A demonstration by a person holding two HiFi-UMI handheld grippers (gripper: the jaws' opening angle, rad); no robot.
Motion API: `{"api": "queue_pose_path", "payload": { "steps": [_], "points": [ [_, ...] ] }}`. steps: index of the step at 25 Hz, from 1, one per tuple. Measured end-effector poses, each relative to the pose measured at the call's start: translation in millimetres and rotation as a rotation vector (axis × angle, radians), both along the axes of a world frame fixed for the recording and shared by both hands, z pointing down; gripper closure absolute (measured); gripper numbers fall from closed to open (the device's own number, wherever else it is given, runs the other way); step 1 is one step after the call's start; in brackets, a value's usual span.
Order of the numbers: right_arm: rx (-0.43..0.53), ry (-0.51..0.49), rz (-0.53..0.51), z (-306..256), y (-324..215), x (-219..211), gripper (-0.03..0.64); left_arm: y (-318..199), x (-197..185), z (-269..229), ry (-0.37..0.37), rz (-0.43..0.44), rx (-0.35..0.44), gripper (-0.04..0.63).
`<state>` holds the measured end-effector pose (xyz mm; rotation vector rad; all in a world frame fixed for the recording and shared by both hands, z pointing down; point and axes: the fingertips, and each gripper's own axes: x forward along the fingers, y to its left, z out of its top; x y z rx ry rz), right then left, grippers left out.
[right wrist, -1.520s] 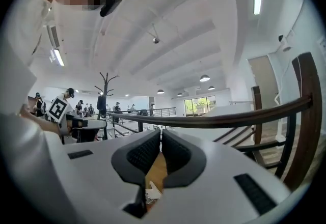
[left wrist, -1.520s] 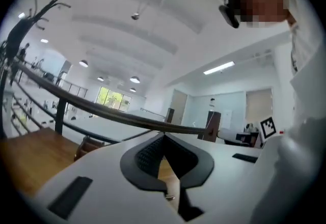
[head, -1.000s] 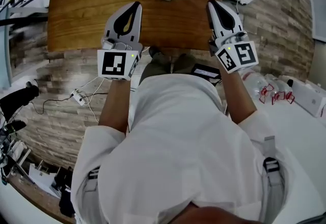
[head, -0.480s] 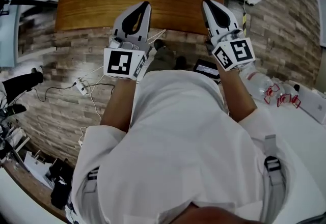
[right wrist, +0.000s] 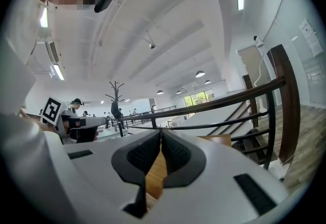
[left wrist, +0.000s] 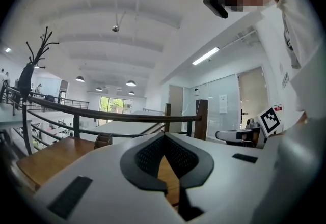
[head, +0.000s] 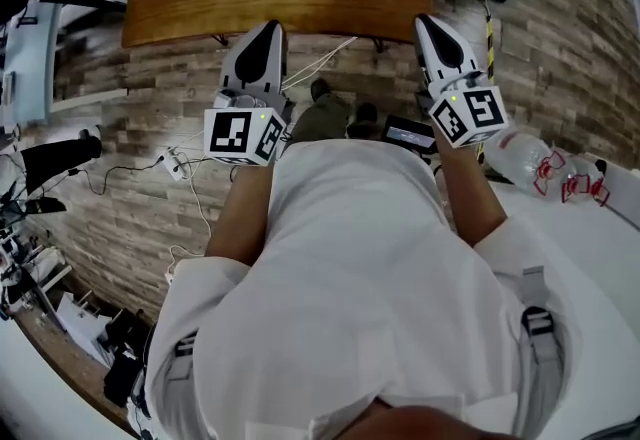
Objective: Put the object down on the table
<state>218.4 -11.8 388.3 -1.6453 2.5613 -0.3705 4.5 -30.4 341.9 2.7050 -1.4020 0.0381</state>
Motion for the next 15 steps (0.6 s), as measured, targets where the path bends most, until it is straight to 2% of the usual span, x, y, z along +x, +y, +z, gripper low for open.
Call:
{"api": "queue_pose_path", "payload": {
  "steps": [6, 12, 15],
  "points": [
    [0.031, 0.029, 0.038, -16.0, 17.2, -1.0, 0.589, -1.8, 4.6, 1.2, 0.044, 0.075, -0.029, 0.581],
    [-0.003, 0.054, 0.106, -15.9, 34.8, 3.3, 0.590, 1.2, 7.5, 3.3, 0.094, 0.188, -0.063, 0.581],
    [-0.018, 0.064, 0.133, -6.5, 41.6, -8.4, 0.589, 7.8, -6.7, 4.7, 0.101, 0.237, -0.058, 0.581]
  ]
}}
